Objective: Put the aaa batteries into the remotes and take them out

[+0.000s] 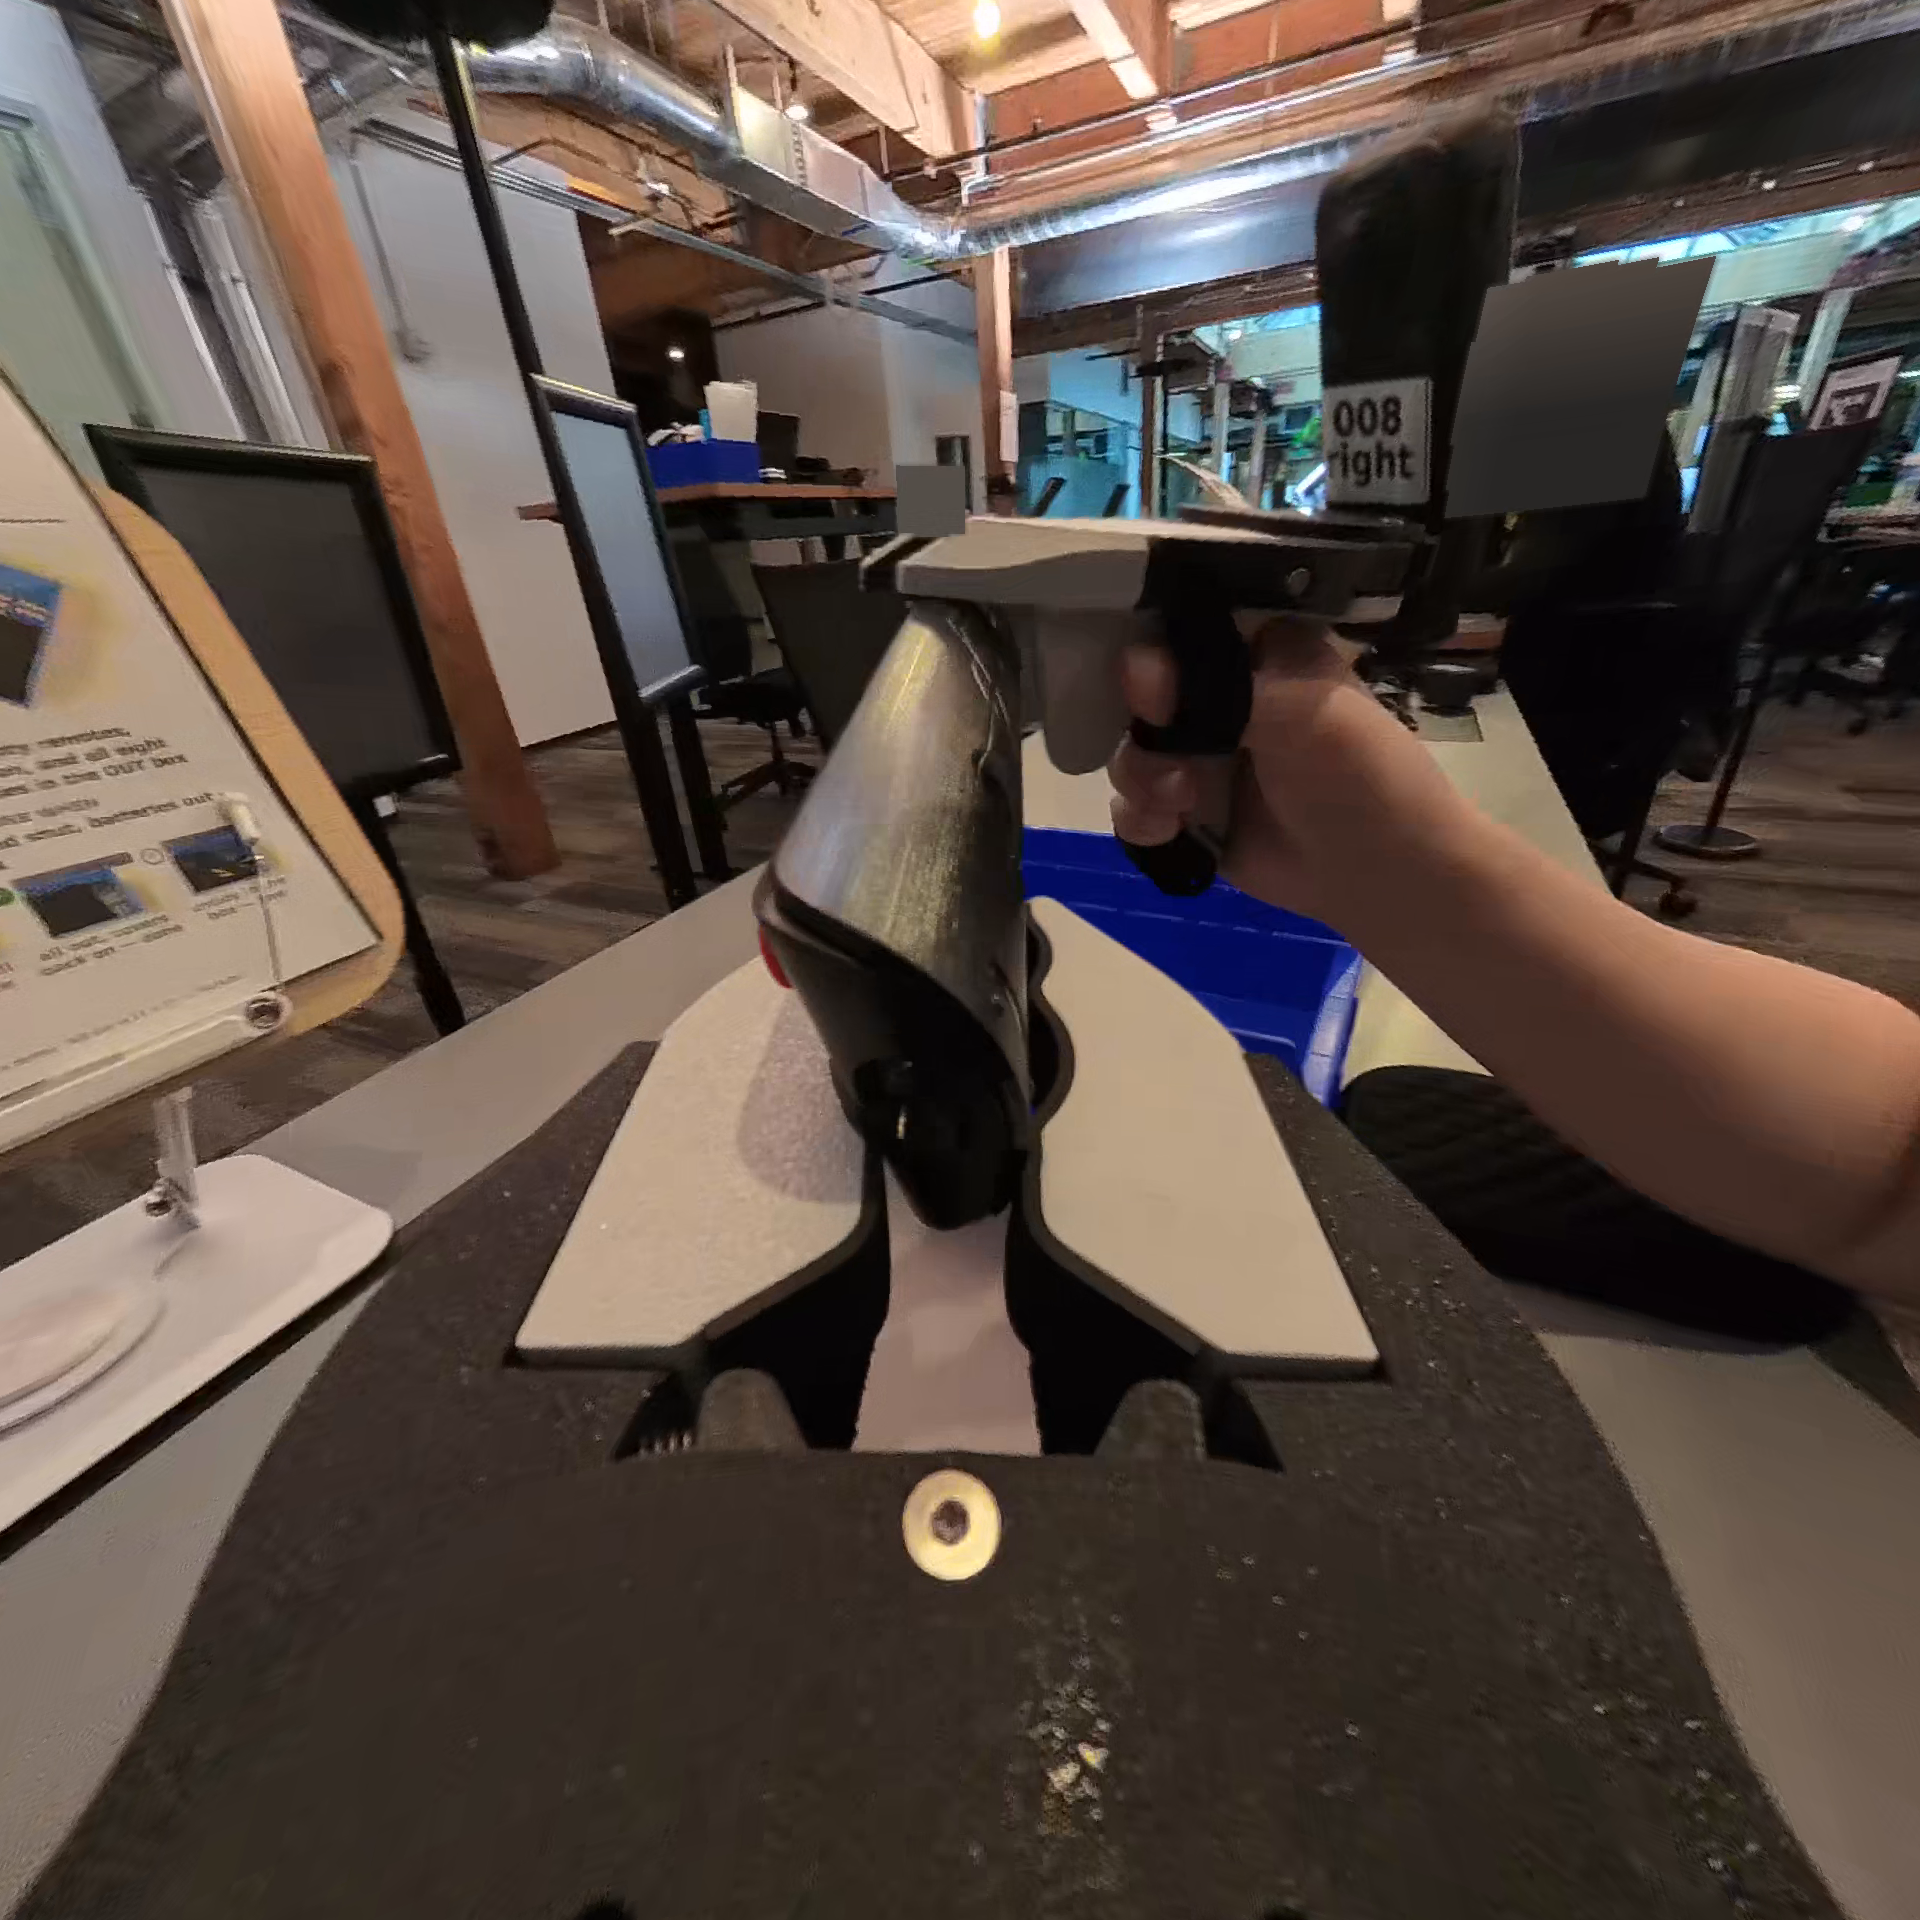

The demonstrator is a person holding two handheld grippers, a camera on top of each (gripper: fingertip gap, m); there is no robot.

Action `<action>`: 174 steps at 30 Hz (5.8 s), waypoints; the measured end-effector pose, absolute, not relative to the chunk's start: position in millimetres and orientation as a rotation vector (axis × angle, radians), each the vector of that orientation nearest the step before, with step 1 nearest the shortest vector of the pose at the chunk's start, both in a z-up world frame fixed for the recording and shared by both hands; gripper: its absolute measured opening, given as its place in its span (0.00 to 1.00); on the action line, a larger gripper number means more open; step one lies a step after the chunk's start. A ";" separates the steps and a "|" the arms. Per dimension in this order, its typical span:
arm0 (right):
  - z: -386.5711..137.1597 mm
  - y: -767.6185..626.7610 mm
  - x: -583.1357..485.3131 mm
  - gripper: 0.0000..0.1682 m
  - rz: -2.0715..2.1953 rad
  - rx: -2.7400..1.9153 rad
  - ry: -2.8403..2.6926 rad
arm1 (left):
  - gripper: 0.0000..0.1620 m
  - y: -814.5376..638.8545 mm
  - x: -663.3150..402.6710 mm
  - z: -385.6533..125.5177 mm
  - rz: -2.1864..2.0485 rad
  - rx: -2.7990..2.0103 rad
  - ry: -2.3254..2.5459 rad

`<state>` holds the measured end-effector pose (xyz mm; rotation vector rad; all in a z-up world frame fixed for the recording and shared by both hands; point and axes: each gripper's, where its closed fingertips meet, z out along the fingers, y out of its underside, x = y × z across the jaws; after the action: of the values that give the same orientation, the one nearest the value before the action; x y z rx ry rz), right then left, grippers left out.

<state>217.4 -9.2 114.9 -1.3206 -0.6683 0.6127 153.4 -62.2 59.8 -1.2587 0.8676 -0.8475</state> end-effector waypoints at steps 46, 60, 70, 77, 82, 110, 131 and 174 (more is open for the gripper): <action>108.4 -52.1 210.8 0.06 1.091 -1.326 -1.020 | 0.14 -62.5 120.8 79.4 -1.122 -1.224 0.986; 90.7 -50.2 211.5 0.02 0.918 -1.427 -1.114 | 0.14 -59.7 118.5 72.1 -1.006 -1.255 1.073; 91.2 -58.0 213.8 0.02 1.425 -1.419 -1.030 | 0.14 -62.8 119.9 70.2 -1.108 -1.280 1.074; 81.7 -51.3 215.1 0.01 1.293 -1.466 -1.054 | 0.14 -58.4 120.7 64.0 -1.092 -1.321 1.074; 77.2 -49.9 213.5 0.01 1.366 -1.484 -1.040 | 0.14 -55.3 118.3 59.4 -1.177 -1.382 1.063; -33.8 -31.2 223.6 0.00 0.946 -1.977 -1.340 | 0.14 -19.3 65.8 77.0 -1.178 -1.478 0.842; -151.0 -47.9 201.6 0.19 0.175 -1.589 -2.494 | 0.14 -32.7 10.0 129.1 -1.129 -1.368 0.779; -152.2 -93.7 149.4 0.03 0.768 -2.459 -1.537 | 0.14 -51.9 14.2 139.0 -1.198 -1.335 0.826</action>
<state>149.4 -93.7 -152.2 -2.4587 -1.5365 0.7676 14.2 -51.9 139.0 -1.3354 0.8263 -1.1977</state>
